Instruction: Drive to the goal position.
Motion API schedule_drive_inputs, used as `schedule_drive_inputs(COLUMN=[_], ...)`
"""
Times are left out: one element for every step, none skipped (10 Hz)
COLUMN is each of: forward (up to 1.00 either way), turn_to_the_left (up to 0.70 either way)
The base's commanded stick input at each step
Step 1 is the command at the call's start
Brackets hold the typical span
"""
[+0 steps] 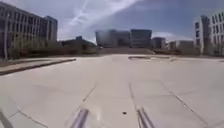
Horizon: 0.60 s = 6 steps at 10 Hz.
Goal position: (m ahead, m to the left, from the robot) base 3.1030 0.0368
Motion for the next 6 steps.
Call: schedule_drive_inputs(forward=[0.5,0.5,0.5,0.5,0.5,0.5], turn_to_the_left=[0.0,0.0,0.0,0.0,0.0,0.0])
